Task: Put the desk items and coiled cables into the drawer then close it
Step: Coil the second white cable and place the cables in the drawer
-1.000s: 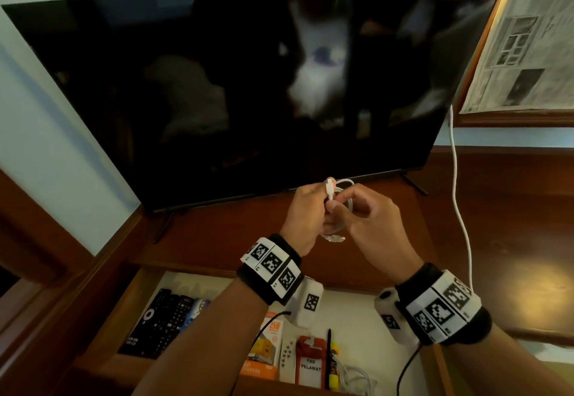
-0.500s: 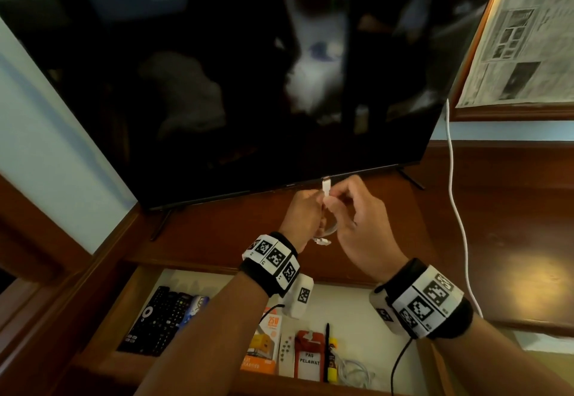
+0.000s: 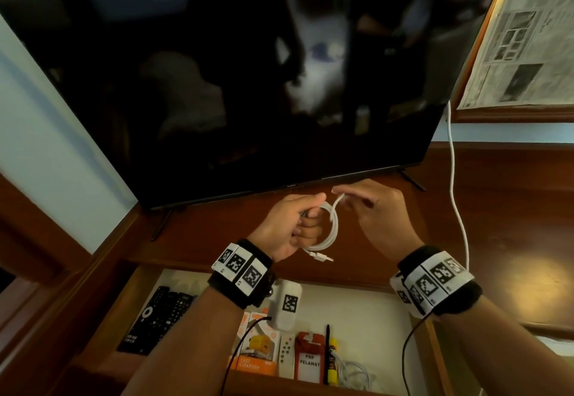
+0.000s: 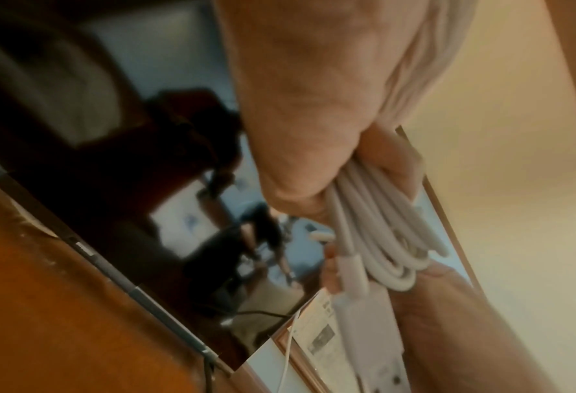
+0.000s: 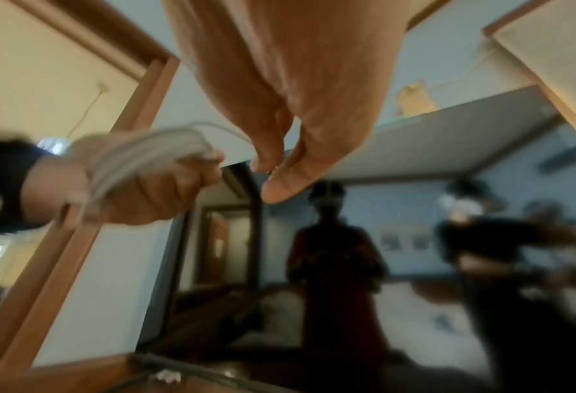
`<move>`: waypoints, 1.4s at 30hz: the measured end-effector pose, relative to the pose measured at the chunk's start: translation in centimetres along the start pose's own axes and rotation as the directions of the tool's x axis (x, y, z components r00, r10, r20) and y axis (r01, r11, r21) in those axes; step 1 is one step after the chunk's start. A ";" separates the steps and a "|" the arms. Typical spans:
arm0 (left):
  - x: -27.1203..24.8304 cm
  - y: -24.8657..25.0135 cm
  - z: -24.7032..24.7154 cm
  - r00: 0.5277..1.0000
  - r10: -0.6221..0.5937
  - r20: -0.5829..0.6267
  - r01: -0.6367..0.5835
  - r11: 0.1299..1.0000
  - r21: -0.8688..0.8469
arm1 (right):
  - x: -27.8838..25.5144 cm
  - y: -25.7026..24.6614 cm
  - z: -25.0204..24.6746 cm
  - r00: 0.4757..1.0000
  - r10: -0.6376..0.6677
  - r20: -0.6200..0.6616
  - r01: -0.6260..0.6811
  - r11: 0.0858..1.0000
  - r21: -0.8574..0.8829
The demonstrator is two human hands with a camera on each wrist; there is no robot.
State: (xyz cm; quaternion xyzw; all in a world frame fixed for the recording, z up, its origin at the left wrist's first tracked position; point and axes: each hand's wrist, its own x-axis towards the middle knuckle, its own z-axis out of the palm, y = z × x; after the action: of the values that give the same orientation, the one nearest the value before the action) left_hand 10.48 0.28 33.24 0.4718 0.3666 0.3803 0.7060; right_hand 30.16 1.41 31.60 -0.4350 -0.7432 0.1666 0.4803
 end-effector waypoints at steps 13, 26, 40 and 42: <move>-0.3 2.3 1.1 0.990 0.137 -0.034 -0.118 0.934 0.337 | -0.5 -1.5 0.0 0.868 0.385 0.314 -0.493 0.590 0.639; 1.6 0.8 3.3 0.931 0.162 -0.326 -0.086 0.969 0.234 | -1.1 -2.6 1.6 0.979 0.201 0.025 -0.201 0.979 0.025; 4.5 -1.4 0.9 0.833 0.025 -0.553 0.046 0.992 0.114 | -2.4 -4.5 1.0 0.891 0.205 0.405 -0.207 0.978 -0.040; 4.3 -1.0 0.3 0.837 -0.040 -0.546 0.073 0.997 0.039 | -2.5 -4.3 0.2 0.887 0.235 0.397 -0.242 0.970 -0.033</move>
State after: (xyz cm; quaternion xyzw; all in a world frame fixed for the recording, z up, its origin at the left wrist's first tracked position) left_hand 12.79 3.68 31.68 0.3536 0.5764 0.4670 0.5698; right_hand 28.32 -3.02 32.89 -0.4758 -0.7647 0.3158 0.2985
